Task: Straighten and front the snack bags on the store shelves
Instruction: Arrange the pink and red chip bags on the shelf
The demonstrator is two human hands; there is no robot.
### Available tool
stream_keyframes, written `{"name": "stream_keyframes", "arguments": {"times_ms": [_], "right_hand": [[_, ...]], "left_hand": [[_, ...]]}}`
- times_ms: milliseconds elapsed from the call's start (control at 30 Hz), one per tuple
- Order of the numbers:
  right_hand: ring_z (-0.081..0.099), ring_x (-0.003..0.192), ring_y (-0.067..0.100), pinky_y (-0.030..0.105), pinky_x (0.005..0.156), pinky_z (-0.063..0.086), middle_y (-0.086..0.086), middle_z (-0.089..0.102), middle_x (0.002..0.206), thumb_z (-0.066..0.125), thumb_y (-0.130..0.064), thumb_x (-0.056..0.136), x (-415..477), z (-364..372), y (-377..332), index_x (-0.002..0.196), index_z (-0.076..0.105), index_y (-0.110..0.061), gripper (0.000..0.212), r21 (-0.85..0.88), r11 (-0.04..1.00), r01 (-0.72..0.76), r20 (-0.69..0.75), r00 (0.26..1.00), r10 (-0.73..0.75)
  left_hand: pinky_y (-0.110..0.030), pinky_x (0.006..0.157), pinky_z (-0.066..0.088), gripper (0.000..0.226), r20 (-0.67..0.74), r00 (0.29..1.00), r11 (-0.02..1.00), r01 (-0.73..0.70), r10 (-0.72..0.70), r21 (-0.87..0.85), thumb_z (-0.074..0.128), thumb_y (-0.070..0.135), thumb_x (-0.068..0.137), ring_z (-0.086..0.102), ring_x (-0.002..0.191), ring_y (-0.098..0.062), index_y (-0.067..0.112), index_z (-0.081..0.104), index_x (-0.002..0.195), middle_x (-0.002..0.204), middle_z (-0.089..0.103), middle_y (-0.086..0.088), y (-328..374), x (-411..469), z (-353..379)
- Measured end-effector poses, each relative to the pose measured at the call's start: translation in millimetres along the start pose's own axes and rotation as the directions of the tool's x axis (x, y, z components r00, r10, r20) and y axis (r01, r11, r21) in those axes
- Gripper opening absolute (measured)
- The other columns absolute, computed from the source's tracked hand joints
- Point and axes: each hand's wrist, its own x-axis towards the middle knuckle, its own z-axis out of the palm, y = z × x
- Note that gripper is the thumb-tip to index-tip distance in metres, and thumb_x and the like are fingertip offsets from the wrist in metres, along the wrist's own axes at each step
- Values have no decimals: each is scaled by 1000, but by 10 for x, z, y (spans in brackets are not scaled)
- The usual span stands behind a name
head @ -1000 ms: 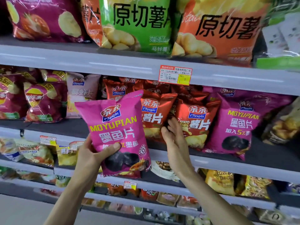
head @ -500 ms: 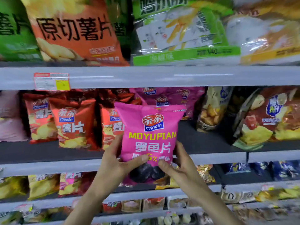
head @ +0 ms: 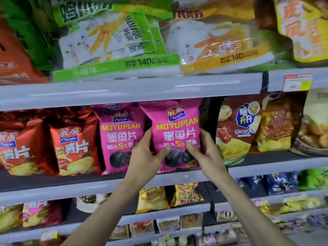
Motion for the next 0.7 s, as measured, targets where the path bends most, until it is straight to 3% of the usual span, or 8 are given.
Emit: {"name": "stream_keyframes", "arguments": {"times_ms": [100,200,267,333,400,533,600,700], "right_hand": [[63,121,-3,22,95,56,-14,62,137,70,-38,95,190,35,190,154,39,-24,68,-36,999,-17,-5,1000,17],[66,118,-1,37,100,58,-18,65,132,70,-44,94,290,108,387,152,41,-26,67,-52,996,-73,-5,997,73],[66,117,-1,41,100,59,-17,67,130,71,-40,96,334,171,463,150,43,-26,63,-40,995,-96,-12,995,96],[66,116,-3,37,99,59,-16,67,129,72,-37,96,357,251,468,149,45,-25,61,-16,994,-111,-48,993,110],[66,116,-4,33,98,58,-18,67,128,73,-44,94,356,332,459,148,46,-28,63,-4,994,-111,-91,990,110],[65,118,-4,38,102,57,-22,67,128,71,-64,85,335,410,424,146,46,-36,71,-19,991,-131,-134,983,127],[64,119,-3,39,102,58,-21,66,130,70,-68,85,306,404,407,148,44,-38,74,-48,990,-131,-143,982,123],[62,121,-5,31,101,56,-21,63,134,69,-58,93,248,388,386,149,40,-40,66,-114,982,-152,-130,982,137]], "left_hand": [[-28,82,61,64,-119,993,974,16,11,225,84,31,90,71,84,2,25,53,146,103,71,26,-13,65,96],[-33,85,62,70,-169,985,954,65,-15,293,85,27,90,74,89,-6,21,53,152,107,77,13,-51,83,100],[-25,87,61,67,-197,980,948,77,-15,309,84,23,90,72,91,0,17,56,151,111,78,9,-80,92,85],[-9,83,55,65,-186,982,952,89,-35,292,82,19,91,64,83,20,17,56,150,104,72,22,-102,78,63],[-15,86,58,66,-151,987,962,90,-52,259,78,17,93,62,87,25,19,52,153,100,62,37,-142,48,28],[-34,89,62,73,-94,994,964,80,-57,255,76,18,94,75,102,-11,21,43,160,102,68,30,-209,-31,-45],[-35,88,62,76,-78,995,961,79,-60,266,76,21,94,76,102,-17,20,41,162,110,78,10,-275,-75,-63],[-28,94,57,82,-20,998,956,70,-67,285,77,20,92,74,115,-18,18,37,164,125,76,1,-407,-103,-74]]}}
